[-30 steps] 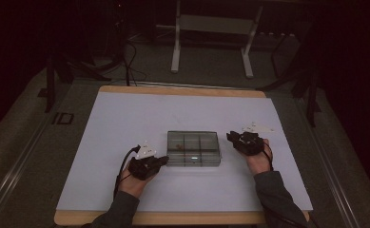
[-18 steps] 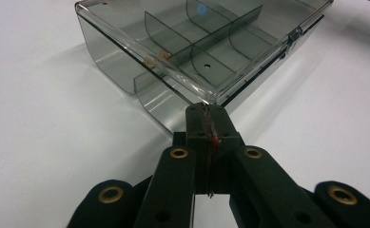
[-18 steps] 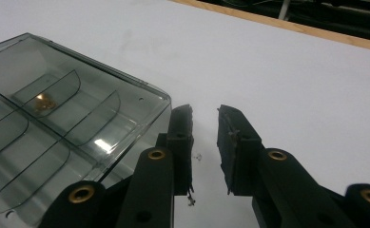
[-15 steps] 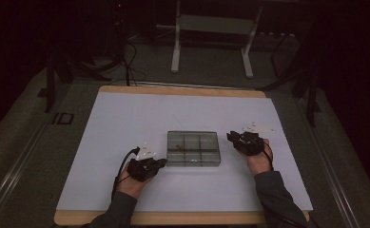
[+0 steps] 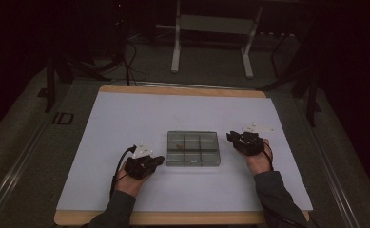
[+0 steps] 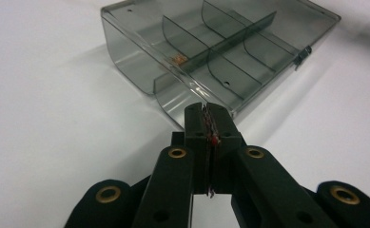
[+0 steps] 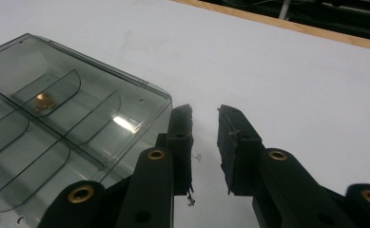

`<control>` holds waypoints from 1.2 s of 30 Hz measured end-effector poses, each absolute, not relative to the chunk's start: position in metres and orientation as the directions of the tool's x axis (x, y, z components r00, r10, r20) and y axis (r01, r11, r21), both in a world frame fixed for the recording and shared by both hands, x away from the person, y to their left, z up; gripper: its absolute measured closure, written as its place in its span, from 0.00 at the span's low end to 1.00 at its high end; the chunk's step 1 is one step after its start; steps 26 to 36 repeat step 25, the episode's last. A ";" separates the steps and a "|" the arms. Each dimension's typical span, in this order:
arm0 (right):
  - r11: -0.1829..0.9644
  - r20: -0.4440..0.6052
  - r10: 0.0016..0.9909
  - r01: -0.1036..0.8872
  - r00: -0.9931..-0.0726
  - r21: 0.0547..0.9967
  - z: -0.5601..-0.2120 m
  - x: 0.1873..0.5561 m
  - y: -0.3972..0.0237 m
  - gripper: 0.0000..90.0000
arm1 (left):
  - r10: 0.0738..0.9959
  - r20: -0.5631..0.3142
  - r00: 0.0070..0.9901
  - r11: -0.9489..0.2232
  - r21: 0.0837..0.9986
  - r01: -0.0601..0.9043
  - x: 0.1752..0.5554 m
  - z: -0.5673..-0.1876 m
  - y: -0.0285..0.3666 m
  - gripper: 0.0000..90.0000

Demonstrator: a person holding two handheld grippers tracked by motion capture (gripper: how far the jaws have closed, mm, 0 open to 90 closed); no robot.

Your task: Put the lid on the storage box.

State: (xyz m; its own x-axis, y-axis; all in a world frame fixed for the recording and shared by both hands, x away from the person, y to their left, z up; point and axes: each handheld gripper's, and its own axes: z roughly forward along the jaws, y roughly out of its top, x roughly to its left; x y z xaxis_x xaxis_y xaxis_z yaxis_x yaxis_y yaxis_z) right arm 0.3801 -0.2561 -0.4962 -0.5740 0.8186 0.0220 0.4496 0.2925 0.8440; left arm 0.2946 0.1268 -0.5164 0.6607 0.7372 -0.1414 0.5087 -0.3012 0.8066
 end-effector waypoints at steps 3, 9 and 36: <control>0.293 0.023 0.818 0.450 -0.575 0.843 -0.496 0.380 -0.256 0.84 | 0.748 -0.147 0.648 -0.283 0.812 0.511 0.296 -0.515 0.130 0.98; 0.295 0.022 0.818 0.453 -0.575 0.842 -0.497 0.379 -0.256 0.84 | 0.772 -0.149 0.618 -0.254 0.819 0.514 0.299 -0.516 0.137 0.98; 0.298 0.017 0.821 0.454 -0.570 0.840 -0.498 0.378 -0.260 0.84 | 0.829 -0.122 0.545 -0.232 0.813 0.535 0.310 -0.519 0.154 0.96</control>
